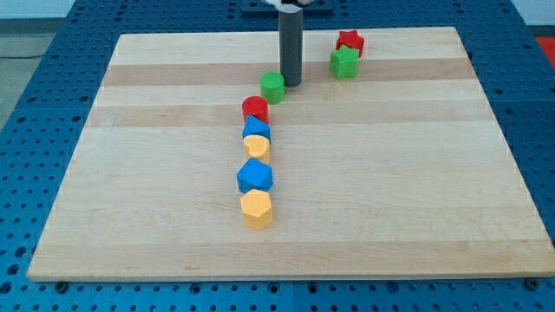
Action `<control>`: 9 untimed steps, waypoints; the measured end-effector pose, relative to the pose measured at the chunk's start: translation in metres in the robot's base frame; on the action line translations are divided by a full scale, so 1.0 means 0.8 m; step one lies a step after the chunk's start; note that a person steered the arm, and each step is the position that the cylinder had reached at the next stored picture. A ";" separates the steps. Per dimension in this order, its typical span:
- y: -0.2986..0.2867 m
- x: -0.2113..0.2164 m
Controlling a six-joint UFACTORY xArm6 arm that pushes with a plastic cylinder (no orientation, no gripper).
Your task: Move the red star to the top of the green circle
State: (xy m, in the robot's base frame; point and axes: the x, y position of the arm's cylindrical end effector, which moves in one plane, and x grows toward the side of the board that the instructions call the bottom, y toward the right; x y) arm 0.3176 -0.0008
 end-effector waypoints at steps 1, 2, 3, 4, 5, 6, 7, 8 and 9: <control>-0.011 0.006; -0.022 0.017; -0.023 0.024; -0.020 0.025; 0.032 0.030; 0.106 0.031; 0.155 0.006; 0.161 -0.029; 0.147 -0.039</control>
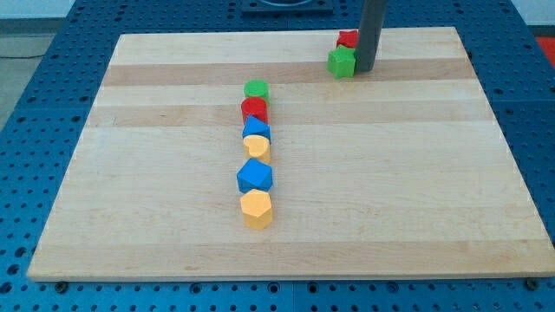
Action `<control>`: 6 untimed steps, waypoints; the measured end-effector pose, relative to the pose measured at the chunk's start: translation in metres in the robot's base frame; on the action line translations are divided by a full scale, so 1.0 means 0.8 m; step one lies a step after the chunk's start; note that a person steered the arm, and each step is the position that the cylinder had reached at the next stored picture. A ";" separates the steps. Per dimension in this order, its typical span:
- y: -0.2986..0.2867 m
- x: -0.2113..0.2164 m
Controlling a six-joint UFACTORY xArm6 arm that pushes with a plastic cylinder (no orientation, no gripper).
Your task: Move the red star to the top of the green circle
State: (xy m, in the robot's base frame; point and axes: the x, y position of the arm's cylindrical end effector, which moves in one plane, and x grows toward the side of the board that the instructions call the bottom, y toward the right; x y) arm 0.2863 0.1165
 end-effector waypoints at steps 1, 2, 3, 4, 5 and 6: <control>-0.001 -0.004; 0.006 -0.018; 0.010 -0.041; 0.027 -0.068; 0.012 -0.084; -0.020 -0.084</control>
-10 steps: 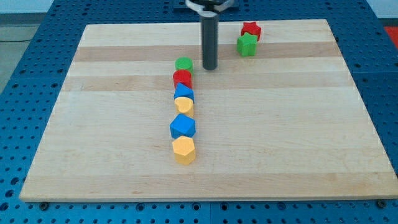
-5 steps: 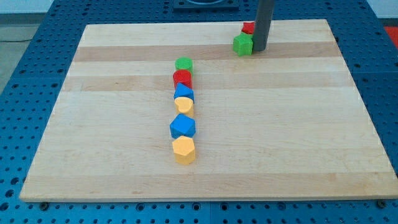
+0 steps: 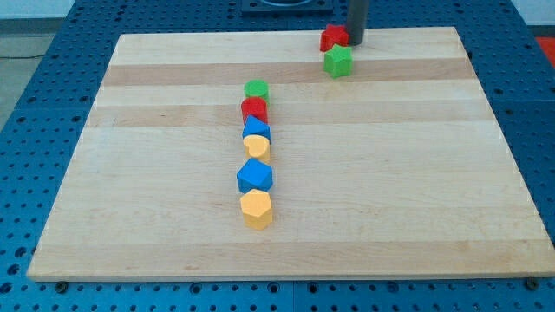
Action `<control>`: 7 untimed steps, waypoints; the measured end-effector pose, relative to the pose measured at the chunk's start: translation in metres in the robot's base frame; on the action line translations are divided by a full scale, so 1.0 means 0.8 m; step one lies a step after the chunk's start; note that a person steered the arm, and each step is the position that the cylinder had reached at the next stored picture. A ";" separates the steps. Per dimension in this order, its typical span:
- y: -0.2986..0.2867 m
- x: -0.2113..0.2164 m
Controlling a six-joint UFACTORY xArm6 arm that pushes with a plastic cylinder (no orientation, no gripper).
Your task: Move the red star to the top of the green circle
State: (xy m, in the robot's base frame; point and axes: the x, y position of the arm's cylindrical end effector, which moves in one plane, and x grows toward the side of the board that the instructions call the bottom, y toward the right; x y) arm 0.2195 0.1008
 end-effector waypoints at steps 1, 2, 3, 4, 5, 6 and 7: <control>-0.035 -0.005; -0.068 -0.018; -0.102 -0.015; -0.130 0.004; -0.152 0.026; -0.158 0.045; -0.160 0.063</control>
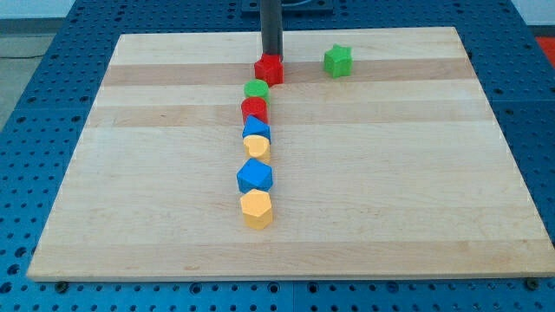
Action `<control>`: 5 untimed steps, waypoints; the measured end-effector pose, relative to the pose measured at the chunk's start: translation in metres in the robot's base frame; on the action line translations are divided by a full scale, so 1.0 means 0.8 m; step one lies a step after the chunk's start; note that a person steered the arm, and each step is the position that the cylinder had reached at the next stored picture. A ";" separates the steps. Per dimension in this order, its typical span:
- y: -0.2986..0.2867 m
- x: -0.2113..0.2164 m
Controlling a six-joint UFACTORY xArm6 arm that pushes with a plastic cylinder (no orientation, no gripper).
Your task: Move the red star to the top of the green circle
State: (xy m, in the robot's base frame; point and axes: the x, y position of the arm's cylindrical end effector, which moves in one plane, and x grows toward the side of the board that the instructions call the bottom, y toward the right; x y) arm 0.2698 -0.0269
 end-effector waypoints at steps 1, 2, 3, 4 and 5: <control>0.004 0.010; 0.030 0.011; 0.052 0.021; 0.053 0.043; 0.033 0.043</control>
